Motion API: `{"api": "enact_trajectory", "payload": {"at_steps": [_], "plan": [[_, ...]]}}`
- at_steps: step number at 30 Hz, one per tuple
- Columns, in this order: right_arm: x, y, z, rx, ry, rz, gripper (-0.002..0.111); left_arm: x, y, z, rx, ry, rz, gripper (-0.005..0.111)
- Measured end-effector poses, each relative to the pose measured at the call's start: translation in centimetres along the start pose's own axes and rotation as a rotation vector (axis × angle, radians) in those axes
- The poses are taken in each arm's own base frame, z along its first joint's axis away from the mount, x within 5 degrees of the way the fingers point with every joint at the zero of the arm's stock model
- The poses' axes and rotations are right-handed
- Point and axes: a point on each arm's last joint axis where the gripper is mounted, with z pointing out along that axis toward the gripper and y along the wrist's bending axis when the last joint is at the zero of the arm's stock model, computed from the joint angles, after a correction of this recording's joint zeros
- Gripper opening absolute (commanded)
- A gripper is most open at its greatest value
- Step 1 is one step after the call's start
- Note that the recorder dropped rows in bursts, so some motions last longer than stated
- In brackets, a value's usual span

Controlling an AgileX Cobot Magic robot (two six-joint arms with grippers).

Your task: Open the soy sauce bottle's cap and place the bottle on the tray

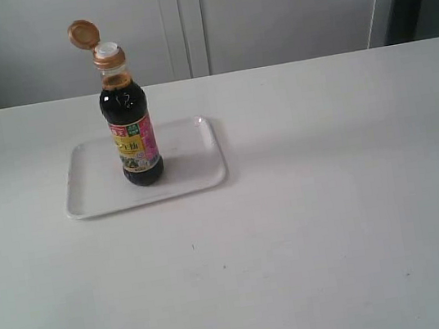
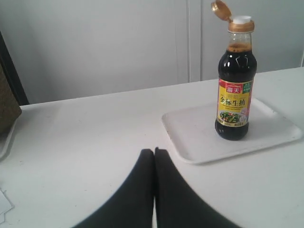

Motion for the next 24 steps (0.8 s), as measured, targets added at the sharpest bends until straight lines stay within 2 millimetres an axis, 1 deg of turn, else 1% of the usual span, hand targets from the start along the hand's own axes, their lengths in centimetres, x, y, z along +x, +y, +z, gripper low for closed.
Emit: {"api": "enact_trajectory", "payload": {"at_steps": [3,9,17,24], "plan": [[0.0,0.0,0.0,0.000,0.000,0.000,0.000,0.8,0.0,0.2,0.001,0.012,0.001,0.000],[0.0,0.0,0.0,0.000,0.000,0.000,0.000,1.6,-0.2,0.4,0.008,0.026,-0.031,0.000],[0.0,0.0,0.0,0.000,0.000,0.000,0.000,4.0,-0.4,0.9,0.016,0.099,-0.047,0.000],[0.0,0.0,0.0,0.000,0.000,0.000,0.000,4.6,-0.4,0.9,0.022,0.143,-0.048,0.000]]}}
